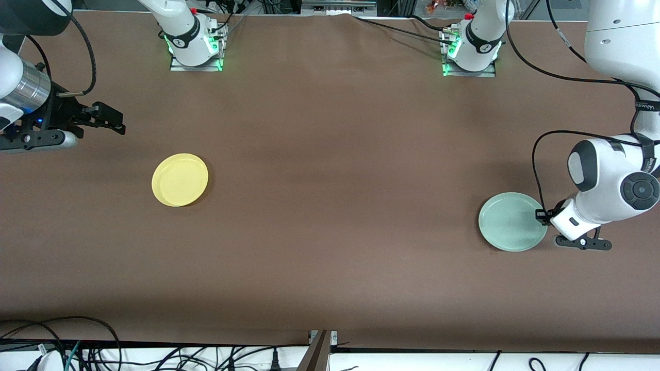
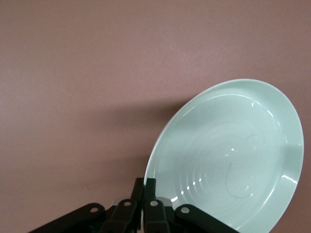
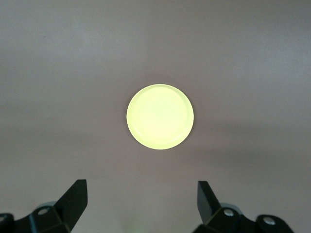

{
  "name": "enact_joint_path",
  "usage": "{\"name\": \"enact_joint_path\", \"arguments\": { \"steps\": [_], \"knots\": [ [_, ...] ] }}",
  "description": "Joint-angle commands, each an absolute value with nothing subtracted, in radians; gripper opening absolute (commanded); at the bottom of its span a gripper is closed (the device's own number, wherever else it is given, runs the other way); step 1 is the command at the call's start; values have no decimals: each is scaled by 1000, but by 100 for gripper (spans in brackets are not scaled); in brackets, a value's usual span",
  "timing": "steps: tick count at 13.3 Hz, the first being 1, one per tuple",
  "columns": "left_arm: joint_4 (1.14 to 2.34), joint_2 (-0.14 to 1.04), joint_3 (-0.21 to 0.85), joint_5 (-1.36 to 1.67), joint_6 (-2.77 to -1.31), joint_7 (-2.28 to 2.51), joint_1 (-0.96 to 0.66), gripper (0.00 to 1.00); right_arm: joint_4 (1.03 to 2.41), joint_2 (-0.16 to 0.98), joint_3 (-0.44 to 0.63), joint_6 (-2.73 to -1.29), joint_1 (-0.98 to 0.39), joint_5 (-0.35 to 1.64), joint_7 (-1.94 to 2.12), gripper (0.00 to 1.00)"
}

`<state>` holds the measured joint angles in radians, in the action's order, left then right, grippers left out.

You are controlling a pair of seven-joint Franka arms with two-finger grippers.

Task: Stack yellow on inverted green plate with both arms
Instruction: 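Lift the green plate with the left gripper and flip it over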

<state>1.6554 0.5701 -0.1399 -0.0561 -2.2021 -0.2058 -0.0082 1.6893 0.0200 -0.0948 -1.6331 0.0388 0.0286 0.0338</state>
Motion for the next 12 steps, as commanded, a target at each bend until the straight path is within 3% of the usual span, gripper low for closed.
{"name": "enact_joint_path", "arguments": {
  "steps": [1,5,12],
  "knots": [
    [1538,563,-146,-141,-2087,-213,-76,0,1678,21,-103,-1618,49,35,21,100],
    [1407,563,-150,-253,-1962,-181,-198,0,1678,21,-103,-1618,49,35,21,100],
    [1287,568,-149,-581,-1679,92,-526,0,1678,21,-103,-1618,49,35,21,100]
  ]
}}
